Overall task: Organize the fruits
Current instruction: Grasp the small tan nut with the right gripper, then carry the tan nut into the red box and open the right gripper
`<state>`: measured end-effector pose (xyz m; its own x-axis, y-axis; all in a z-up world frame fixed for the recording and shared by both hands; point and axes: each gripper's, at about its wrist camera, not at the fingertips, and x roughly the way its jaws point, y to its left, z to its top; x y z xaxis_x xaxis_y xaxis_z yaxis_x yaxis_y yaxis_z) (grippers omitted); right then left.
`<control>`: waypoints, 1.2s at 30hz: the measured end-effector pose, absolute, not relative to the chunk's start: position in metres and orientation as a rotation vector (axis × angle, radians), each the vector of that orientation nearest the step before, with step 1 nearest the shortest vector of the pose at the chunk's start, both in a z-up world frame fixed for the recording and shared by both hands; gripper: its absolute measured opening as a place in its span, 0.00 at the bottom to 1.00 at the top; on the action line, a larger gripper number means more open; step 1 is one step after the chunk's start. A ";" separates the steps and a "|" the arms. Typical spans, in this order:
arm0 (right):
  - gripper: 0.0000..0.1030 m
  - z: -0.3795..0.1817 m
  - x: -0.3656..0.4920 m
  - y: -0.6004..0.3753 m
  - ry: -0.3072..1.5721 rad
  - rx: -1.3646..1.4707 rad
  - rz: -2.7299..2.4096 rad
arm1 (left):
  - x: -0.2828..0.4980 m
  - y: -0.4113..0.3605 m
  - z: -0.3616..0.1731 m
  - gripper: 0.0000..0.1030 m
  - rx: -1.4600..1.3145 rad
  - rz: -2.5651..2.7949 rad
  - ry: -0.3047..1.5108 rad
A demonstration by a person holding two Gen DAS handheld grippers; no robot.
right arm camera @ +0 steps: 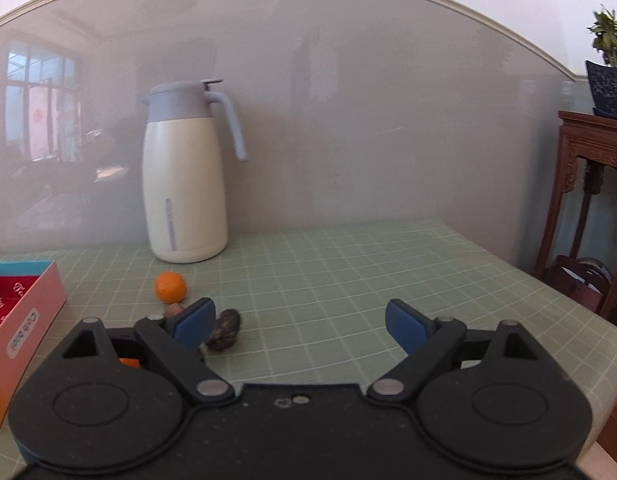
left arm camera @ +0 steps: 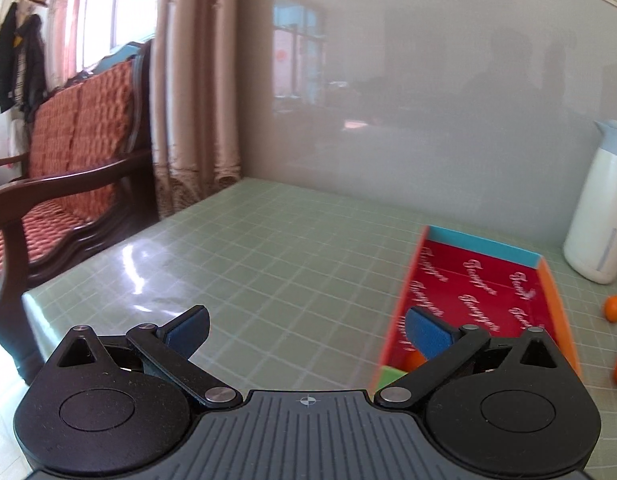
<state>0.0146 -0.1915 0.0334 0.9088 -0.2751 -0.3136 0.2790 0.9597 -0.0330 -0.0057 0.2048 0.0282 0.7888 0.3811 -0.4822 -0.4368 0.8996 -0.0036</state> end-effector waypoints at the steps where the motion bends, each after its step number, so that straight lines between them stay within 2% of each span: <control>1: 0.89 0.033 0.016 -0.187 0.327 0.008 -0.272 | -0.007 0.208 0.028 1.00 -0.117 0.451 0.492; 7: 0.84 0.025 0.028 -0.166 0.379 -0.008 -0.196 | -0.018 0.230 0.027 1.00 -0.129 0.506 0.481; 10: 0.73 0.020 0.035 -0.159 0.418 0.002 -0.151 | -0.024 0.242 0.027 1.00 -0.153 0.532 0.477; 15: 0.59 0.010 0.045 -0.149 0.491 0.034 -0.096 | -0.030 0.260 0.025 1.00 -0.182 0.564 0.477; 17: 0.49 0.004 0.048 -0.146 0.518 0.041 -0.084 | -0.031 0.264 0.023 1.00 -0.187 0.569 0.480; 27: 0.41 -0.009 0.057 -0.148 0.583 0.092 -0.065 | -0.033 0.270 0.021 1.00 -0.196 0.565 0.485; 33: 0.23 -0.013 0.060 -0.149 0.605 0.114 -0.033 | -0.033 0.267 0.021 1.00 -0.193 0.559 0.484; 36: 0.23 -0.013 0.060 -0.147 0.603 0.110 -0.016 | -0.033 0.268 0.022 1.00 -0.198 0.560 0.485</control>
<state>0.0599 -0.1468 -0.0128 0.8240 0.0168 -0.5664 0.0472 0.9941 0.0981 -0.0333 0.2677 0.0216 0.7384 0.4612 -0.4920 -0.5527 0.8319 -0.0498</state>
